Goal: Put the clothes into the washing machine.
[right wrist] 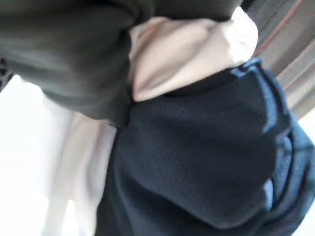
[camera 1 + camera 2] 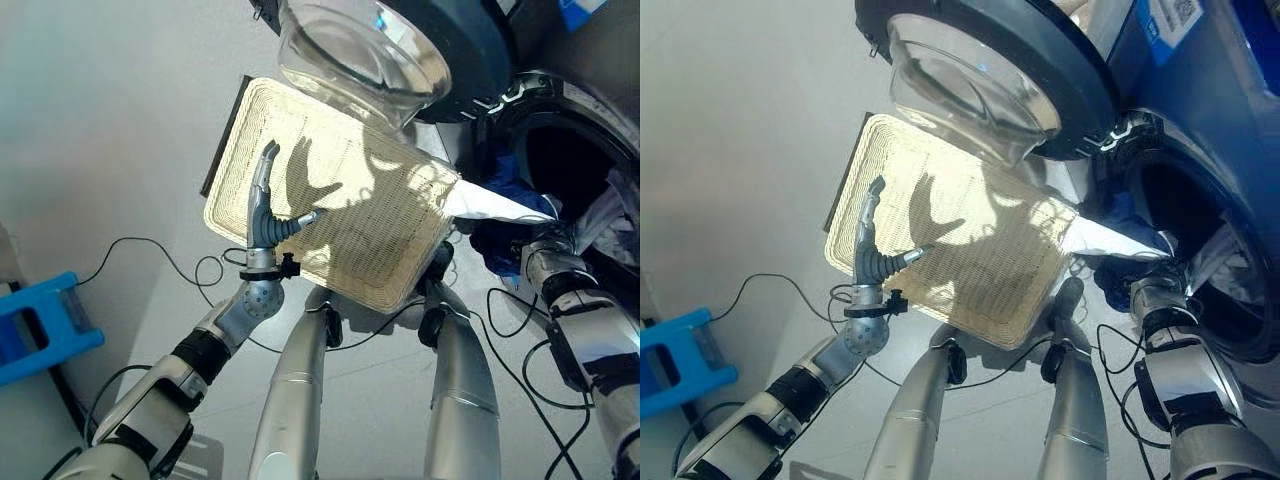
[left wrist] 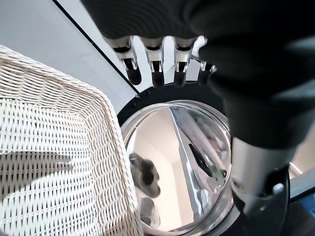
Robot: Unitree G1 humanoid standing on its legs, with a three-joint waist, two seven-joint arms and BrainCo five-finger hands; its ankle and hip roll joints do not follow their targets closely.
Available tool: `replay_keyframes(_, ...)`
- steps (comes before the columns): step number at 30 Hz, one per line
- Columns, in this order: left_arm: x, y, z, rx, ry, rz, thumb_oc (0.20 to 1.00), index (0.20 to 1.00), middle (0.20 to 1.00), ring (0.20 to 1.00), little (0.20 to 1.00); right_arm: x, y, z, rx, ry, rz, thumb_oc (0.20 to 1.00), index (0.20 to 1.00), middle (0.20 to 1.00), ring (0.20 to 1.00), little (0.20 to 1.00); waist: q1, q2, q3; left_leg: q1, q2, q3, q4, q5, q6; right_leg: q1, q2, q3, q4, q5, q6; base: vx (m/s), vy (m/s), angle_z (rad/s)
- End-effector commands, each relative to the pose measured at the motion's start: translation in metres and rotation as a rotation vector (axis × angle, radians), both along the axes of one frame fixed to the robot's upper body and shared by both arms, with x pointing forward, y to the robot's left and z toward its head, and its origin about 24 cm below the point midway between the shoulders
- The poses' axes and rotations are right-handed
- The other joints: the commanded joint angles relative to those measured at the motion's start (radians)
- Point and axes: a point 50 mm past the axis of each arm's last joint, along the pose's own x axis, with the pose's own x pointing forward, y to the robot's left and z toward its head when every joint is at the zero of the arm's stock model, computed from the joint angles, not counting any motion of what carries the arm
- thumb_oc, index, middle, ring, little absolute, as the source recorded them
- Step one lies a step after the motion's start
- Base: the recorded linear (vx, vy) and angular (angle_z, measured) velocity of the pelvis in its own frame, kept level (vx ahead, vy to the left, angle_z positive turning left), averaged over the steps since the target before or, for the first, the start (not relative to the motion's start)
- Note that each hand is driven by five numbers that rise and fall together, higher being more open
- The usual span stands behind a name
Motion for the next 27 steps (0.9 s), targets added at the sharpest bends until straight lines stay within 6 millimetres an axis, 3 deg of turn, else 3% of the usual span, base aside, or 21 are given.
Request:
replay_keyframes(1, -0.004, 0.004, 0.006, -0.076, -0.033, -0.018, 1.0, 1.0, 1.0, 1.0, 1.0, -0.039, -0.034, -0.034, 0.118, 0.058, -0.161, 0.2, 0.2, 0.2, 0.2, 0.2, -0.005, 0.048, 0.006, 0.022, -0.028, 0.023, 0.043, -0.114, -0.049, 0.001, 0.041, -0.006, 0.079, -0.05, 0.103, 0.0, 0.0, 0.0)
replay_keyframes(7, -0.004, 0.008, 0.004, -0.076, -0.026, -0.005, 1.0, 1.0, 1.0, 1.0, 1.0, -0.042, -0.034, -0.043, 0.386, -0.187, -0.269, 0.2, 0.2, 0.2, 0.2, 0.2, -0.017, 0.039, 0.006, 0.035, -0.03, 0.023, 0.049, -0.124, -0.047, 0.015, 0.051, 0.002, 0.081, -0.058, 0.101, 0.0, 0.0, 0.0)
replay_keyframes(11, -0.003, 0.009, 0.007, -0.075, -0.02, 0.002, 1.0, 1.0, 1.0, 1.0, 1.0, -0.035, -0.033, -0.032, 0.463, -0.363, -0.275, 0.2, 0.2, 0.2, 0.2, 0.2, -0.023, 0.032, 0.006, 0.039, -0.031, 0.02, 0.052, -0.127, -0.047, 0.023, 0.056, 0.006, 0.078, -0.059, 0.101, 0.01, -0.006, -0.03)
replay_keyframes(18, 0.001, 0.015, 0.01, -0.067, -0.004, 0.016, 1.0, 1.0, 1.0, 1.0, 1.0, -0.023, -0.027, -0.018, 0.931, -0.888, -0.345, 0.2, 0.2, 0.2, 0.2, 0.2, -0.031, 0.022, 0.006, 0.046, -0.031, 0.018, 0.057, -0.134, -0.051, 0.032, 0.064, 0.012, 0.082, -0.065, 0.1, 0.01, -0.017, -0.03)
replay_keyframes(19, 0.001, 0.015, 0.01, -0.067, -0.004, 0.016, 1.0, 1.0, 1.0, 1.0, 1.0, -0.023, -0.027, -0.018, 0.931, -0.888, -0.345, 0.2, 0.2, 0.2, 0.2, 0.2, -0.031, 0.022, 0.006, 0.046, -0.031, 0.018, 0.057, -0.134, -0.051, 0.032, 0.064, 0.012, 0.082, -0.065, 0.1, 0.01, -0.035, -0.06)
replay_keyframes(22, 0.004, 0.014, 0.012, -0.061, 0.002, 0.014, 1.0, 1.0, 1.0, 1.0, 1.0, -0.016, -0.022, -0.007, 1.153, -1.189, -0.446, 0.2, 0.2, 0.2, 0.2, 0.2, -0.035, 0.018, 0.006, 0.055, -0.034, 0.017, 0.06, -0.14, -0.054, 0.042, 0.068, 0.013, 0.08, -0.067, 0.1, 0.0, -0.048, -0.03)
replay_keyframes(27, 0.007, 0.011, 0.017, -0.058, 0.007, 0.01, 1.0, 1.0, 1.0, 1.0, 1.0, -0.017, -0.031, 0.018, 1.162, -1.435, -0.591, 0.2, 0.2, 0.2, 0.2, 0.2, -0.041, 0.018, 0.006, 0.064, -0.033, 0.018, 0.054, -0.137, -0.059, 0.052, 0.074, 0.017, 0.075, -0.064, 0.1, 0.0, -0.031, -0.05)
